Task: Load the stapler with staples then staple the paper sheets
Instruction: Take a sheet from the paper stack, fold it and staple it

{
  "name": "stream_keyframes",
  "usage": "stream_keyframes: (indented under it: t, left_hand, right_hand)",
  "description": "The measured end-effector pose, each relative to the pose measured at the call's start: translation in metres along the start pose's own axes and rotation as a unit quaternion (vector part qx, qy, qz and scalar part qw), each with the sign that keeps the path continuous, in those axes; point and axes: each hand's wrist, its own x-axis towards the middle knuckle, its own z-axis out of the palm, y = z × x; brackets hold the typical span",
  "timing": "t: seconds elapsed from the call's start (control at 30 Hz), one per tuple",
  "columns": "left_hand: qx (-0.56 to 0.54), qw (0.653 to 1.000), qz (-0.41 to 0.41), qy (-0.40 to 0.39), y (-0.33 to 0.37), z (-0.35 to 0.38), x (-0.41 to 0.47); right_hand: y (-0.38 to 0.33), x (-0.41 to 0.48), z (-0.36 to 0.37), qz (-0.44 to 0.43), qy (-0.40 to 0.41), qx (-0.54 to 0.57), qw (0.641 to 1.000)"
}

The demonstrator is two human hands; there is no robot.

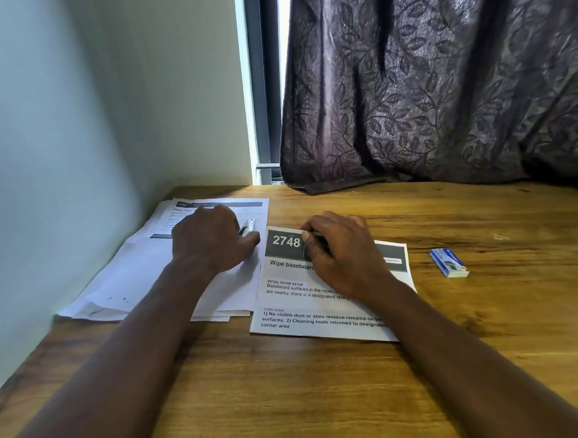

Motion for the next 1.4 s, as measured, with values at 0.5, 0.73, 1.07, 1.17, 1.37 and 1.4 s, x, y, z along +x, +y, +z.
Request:
stream_keyframes:
  t: [0.5,0.73,1.07,1.17,1.37,1.4]
  left_hand:
    - [-0.552,0.818,0.076,-0.139,0.033,-0.024,-0.038]
    - [-0.593,0.802,0.022,-0.064,0.040,-0.020,-0.039]
    - [-0.230,0.941,0.190,-0.162,0.046,0.005,-0.039]
    - [-0.138,0.940,0.223,-0.221,0.051,0.013,-0.037]
    - [-0.062,0.934,0.249,-0.249,0.057,0.015,-0.036]
    - [-0.064,0.932,0.253,-0.250,0.057,0.016,-0.035]
  right_hand:
    - [-0.005,-0.019,-0.060,0.055,0.227,-0.188,0.954]
    - [0.030,-0.038,-0.095,0.367,0.135,0.295,0.872]
    - [0.099,0.021,-0.107,0.446,0.138,0.215,0.858]
    - [0.116,0.031,-0.104,0.450,0.112,0.122,0.877]
    - [0.145,0.029,-0.087,0.421,0.002,-0.113,0.900]
    - [0.146,0.027,-0.086,0.409,-0.023,-0.144,0.901]
